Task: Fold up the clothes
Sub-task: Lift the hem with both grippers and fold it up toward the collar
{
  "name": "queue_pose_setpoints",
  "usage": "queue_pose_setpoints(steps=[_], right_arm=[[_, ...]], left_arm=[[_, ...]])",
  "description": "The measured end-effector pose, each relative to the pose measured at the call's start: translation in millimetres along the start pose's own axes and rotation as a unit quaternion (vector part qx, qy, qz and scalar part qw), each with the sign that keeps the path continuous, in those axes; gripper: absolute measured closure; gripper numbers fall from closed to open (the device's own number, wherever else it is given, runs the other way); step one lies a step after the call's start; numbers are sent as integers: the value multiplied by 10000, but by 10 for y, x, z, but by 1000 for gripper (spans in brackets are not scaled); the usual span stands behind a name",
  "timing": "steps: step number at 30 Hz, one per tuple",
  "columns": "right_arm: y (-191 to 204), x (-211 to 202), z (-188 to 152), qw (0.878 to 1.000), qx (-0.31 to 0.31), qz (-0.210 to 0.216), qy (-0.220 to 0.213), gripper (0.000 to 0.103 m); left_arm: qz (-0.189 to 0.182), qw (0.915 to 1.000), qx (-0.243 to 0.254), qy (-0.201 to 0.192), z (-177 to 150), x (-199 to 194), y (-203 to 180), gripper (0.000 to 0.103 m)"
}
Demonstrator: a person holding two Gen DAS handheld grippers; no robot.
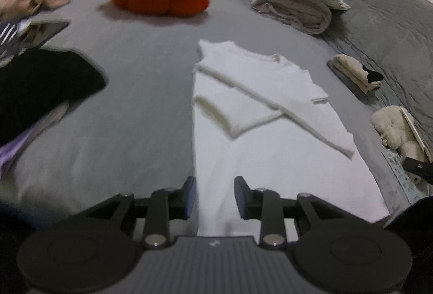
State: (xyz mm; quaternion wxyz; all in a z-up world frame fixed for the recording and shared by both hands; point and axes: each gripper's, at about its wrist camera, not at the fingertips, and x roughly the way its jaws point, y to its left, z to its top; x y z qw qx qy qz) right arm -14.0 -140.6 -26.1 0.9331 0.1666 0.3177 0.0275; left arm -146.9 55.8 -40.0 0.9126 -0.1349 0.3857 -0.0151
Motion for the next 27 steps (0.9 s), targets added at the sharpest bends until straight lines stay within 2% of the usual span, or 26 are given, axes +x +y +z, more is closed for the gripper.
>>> queue_pose_setpoints(steps=[2, 4, 6, 8, 10, 12, 14, 18, 21, 22, 23, 24, 25, 27], right_arm=[[104, 308, 22, 9992, -88, 237, 297, 88], [178, 610, -11, 9977, -236, 234, 586, 88], [221, 880, -103, 9948, -478, 75, 899, 88], [214, 1007, -213, 9909, -658, -95, 1174, 88], [183, 1013, -248, 9885, -765, -315, 1268, 101], [189, 945, -248, 9840, -1046, -742, 1234, 101], [165, 868, -286, 9801, -1229, -964, 1222, 101], [10, 699, -348, 9804, -1100, -1038, 1263, 101], [-88, 545, -379, 9815, -947, -1086, 1258, 101], [-110, 491, -388, 9817, -913, -1116, 1242, 96], [-113, 432, -394, 9806, -896, -1293, 1167, 83], [-117, 388, -386, 9801, -842, -1458, 1051, 63], [-124, 351, -374, 9796, -774, -1605, 928, 56], [-211, 300, -345, 9864, -407, -1302, 916, 56]], left_arm=[[72, 9999, 110, 66, 43, 220, -67, 69], [206, 9994, 225, 185, 12, 421, -113, 69], [305, 9985, 341, 304, -56, 589, -138, 69], [313, 9981, 472, 249, -123, 599, -139, 70], [415, 9976, 487, 250, -133, 547, -111, 73], [469, 9977, 395, 282, -170, 482, -26, 72], [523, 9977, 304, 314, -206, 417, 59, 72], [561, 9976, 215, 351, -309, 282, 159, 72], [304, 9990, 22, 312, -370, 165, 223, 72], [152, 9995, -105, 256, -388, 115, 250, 72], [5, 9995, -227, 202, -406, 65, 276, 71], [-44, 9995, -252, 169, -422, 30, 276, 70], [-43, 9995, -249, 163, -440, 27, 265, 68], [-41, 9996, -209, 204, -479, 47, 247, 64]])
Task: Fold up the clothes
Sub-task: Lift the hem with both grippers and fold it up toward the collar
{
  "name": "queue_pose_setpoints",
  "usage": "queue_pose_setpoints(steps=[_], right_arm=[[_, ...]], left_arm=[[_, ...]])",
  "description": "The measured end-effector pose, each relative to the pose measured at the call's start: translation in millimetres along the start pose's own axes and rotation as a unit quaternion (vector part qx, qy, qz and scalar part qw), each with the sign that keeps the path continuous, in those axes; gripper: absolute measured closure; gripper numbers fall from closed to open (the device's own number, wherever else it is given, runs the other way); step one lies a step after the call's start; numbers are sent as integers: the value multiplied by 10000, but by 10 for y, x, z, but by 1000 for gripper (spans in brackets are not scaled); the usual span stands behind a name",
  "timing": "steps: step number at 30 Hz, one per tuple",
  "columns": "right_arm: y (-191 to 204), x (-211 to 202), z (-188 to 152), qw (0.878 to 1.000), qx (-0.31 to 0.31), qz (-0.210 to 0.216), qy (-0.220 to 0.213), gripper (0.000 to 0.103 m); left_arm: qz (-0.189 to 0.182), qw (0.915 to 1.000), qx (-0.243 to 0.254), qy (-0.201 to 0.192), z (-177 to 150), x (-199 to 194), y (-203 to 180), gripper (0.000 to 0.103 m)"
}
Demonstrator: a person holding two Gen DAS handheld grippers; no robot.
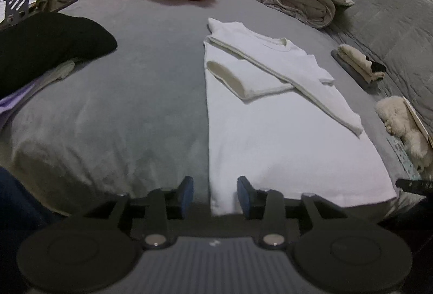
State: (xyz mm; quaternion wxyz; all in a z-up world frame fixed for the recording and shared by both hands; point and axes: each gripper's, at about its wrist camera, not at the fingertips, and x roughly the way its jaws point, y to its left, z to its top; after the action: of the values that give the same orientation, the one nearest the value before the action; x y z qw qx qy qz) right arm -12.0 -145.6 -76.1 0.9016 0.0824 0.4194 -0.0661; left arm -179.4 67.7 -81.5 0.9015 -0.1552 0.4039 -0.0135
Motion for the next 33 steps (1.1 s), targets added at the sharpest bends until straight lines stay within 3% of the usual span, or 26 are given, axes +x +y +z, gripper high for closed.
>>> queue_pose_setpoints(steps=[3, 8, 11, 12, 15, 21, 28, 32, 33], right_arm=[[-141, 58, 26, 9975, 511, 466, 155, 56], [37, 159, -89, 9970, 328, 583, 391, 60], [77, 143, -148, 9976, 342, 542, 279, 73], [54, 131, -148, 9973, 434, 550, 232, 83], [-22, 67, -134, 9954, 654, 684, 117, 94], [-183, -220, 0, 9863, 1125, 1145, -375, 95], [-145, -208, 391, 9848, 916, 1212, -842, 100], [-18, 14, 453, 9872, 624, 1437, -299, 97], [6, 38, 392, 9877, 628, 1427, -139, 91]], left_arm=[[59, 9998, -12, 169, -11, 112, -21, 64], [38, 9997, 71, 243, -40, 200, -77, 65], [53, 9995, 236, 226, -37, 230, -123, 87], [10, 9994, 239, 232, -29, 222, -124, 97], [-59, 9992, 357, 172, -4, 154, -152, 97], [-324, 9995, 20, 57, 200, -41, -98, 97], [-277, 9995, 48, -147, 654, 46, -188, 97], [-331, 9994, -14, -118, 711, 109, -246, 97], [-365, 9992, -79, -107, 691, 99, -233, 97]])
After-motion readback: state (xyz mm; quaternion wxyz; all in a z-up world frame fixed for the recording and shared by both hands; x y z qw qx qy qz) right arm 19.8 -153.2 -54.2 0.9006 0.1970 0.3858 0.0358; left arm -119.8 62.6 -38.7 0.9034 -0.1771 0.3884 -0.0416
